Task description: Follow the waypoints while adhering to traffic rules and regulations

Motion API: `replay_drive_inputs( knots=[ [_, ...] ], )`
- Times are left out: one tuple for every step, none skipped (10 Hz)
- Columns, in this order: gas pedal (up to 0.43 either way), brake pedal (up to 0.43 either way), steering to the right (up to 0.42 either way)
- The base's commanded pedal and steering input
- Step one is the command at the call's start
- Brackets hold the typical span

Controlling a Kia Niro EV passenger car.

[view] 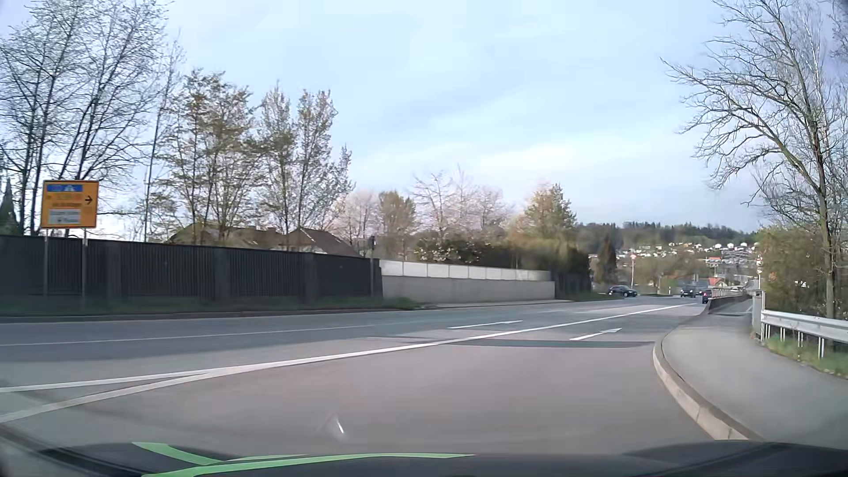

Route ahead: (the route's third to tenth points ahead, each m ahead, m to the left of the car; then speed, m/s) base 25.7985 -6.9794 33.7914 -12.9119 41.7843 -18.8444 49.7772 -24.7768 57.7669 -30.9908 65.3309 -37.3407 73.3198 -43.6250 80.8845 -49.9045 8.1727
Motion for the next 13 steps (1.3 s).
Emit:
replay_drive_inputs(
  knots=[
    [0.059, 0.0, 0.158],
    [0.059, 0.0, 0.158],
    [0.059, 0.0, 0.159],
    [0.067, 0.0, 0.16],
    [0.098, 0.0, 0.16],
    [0.098, 0.0, 0.16],
    [0.098, 0.0, 0.161],
    [0.098, 0.0, 0.162],
    [0.11, 0.0, 0.163],
    [0.11, 0.0, 0.163],
    [0.118, 0.0, 0.162],
    [0.13, 0.0, 0.159],
    [0.138, 0.0, 0.153]
  ],
)
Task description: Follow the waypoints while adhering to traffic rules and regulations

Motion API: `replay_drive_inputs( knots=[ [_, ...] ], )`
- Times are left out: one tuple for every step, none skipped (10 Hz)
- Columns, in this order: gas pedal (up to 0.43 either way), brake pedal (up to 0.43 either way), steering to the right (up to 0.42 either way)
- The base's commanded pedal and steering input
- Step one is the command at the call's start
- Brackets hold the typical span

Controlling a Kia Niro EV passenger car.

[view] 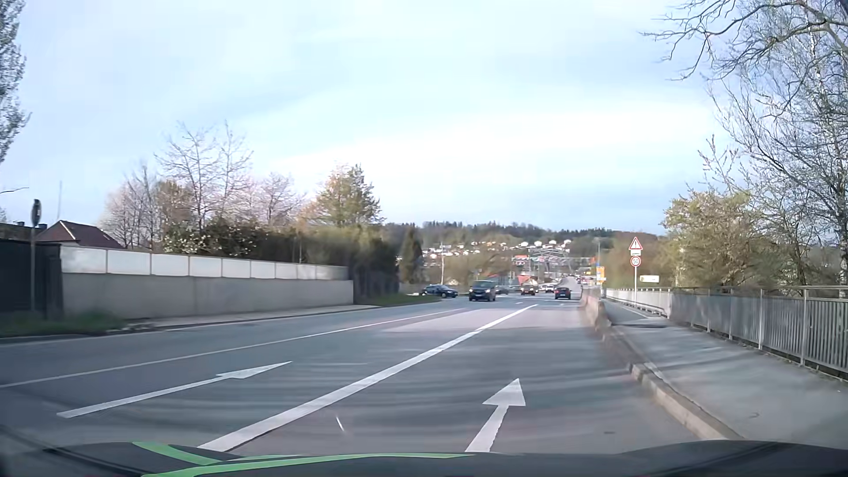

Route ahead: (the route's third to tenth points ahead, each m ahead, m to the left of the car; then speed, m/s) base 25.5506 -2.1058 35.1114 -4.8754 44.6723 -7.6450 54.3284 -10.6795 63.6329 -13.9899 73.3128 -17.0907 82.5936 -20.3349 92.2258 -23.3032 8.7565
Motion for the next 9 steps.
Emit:
replay_drive_inputs(
  knots=[
    [0.15, 0.0, 0.146],
    [0.177, 0.0, 0.138],
    [0.189, 0.0, 0.132],
    [0.189, 0.0, 0.124],
    [0.189, 0.0, 0.115],
    [0.189, 0.0, 0.106],
    [0.197, 0.0, 0.092],
    [0.197, 0.0, 0.077],
    [0.197, 0.0, 0.067]
  ],
)
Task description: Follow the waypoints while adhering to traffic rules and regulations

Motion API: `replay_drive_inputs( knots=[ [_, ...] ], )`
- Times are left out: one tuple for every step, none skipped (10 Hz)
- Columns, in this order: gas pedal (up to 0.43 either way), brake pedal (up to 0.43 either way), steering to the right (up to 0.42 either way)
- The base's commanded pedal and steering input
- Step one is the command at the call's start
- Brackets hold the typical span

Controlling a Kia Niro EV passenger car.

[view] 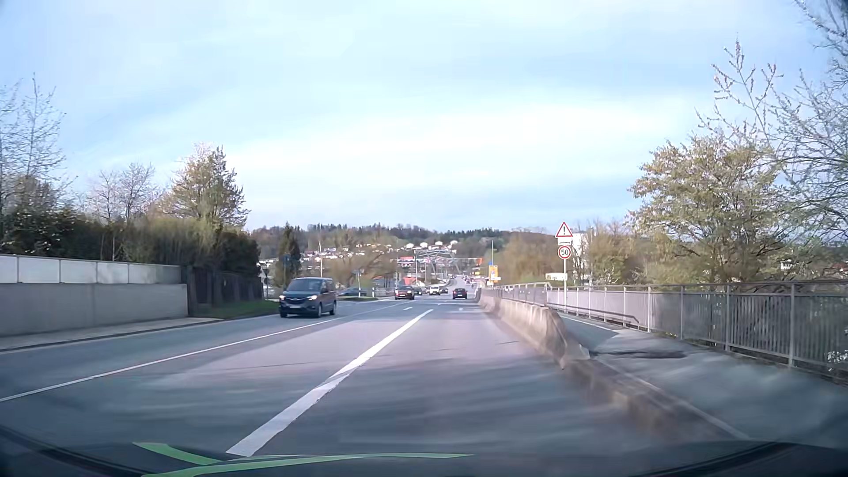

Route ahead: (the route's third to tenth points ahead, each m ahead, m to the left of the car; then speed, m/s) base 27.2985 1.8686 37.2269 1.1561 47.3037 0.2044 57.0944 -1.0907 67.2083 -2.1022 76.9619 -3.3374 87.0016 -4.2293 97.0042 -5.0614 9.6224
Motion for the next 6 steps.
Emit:
replay_drive_inputs(
  knots=[
    [0.209, 0.0, 0.053],
    [0.209, 0.0, 0.039],
    [0.209, 0.0, 0.029],
    [0.209, 0.0, 0.022],
    [0.209, 0.0, 0.019],
    [0.209, 0.0, 0.017]
  ],
)
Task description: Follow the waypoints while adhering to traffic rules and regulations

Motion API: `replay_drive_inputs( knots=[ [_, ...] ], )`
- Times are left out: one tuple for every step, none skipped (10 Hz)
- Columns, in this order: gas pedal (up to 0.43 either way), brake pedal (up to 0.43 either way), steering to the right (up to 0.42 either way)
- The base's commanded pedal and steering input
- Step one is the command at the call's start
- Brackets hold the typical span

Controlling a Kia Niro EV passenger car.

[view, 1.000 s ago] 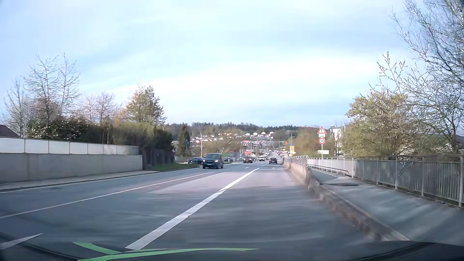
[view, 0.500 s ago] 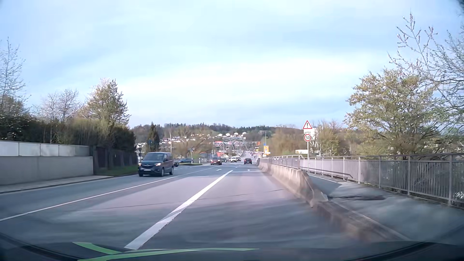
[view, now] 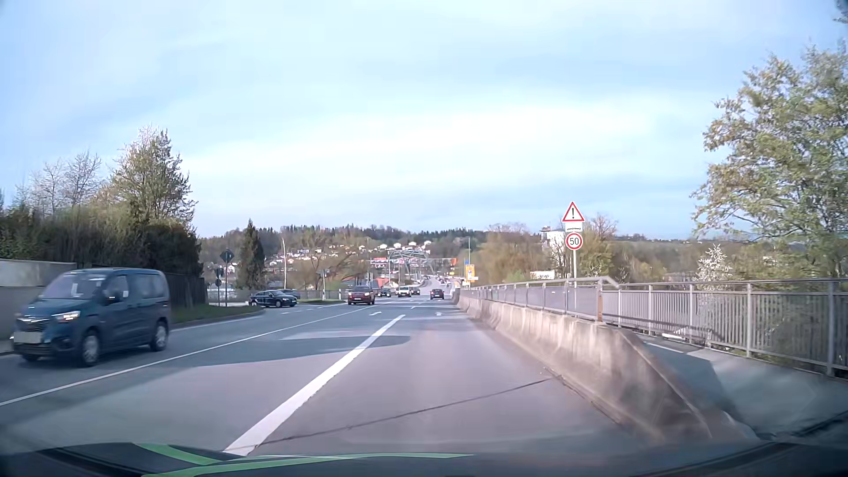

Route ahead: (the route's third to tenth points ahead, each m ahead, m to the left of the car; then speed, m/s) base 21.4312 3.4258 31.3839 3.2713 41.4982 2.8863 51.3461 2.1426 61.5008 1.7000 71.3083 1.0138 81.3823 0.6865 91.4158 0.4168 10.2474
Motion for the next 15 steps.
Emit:
replay_drive_inputs(
  knots=[
    [0.209, 0.0, 0.016],
    [0.209, 0.0, 0.013],
    [0.209, 0.0, 0.008],
    [0.209, 0.0, 0.005],
    [0.209, 0.0, 0.004],
    [0.209, 0.0, 0.003],
    [0.209, 0.0, 0.003],
    [0.209, 0.0, 0.003],
    [0.209, 0.0, 0.003],
    [0.209, 0.0, 0.003],
    [0.209, 0.0, 0.003],
    [0.209, 0.0, 0.002],
    [0.197, 0.0, 0.002],
    [0.189, 0.0, 0.002],
    [0.15, 0.0, 0.002]
  ],
)
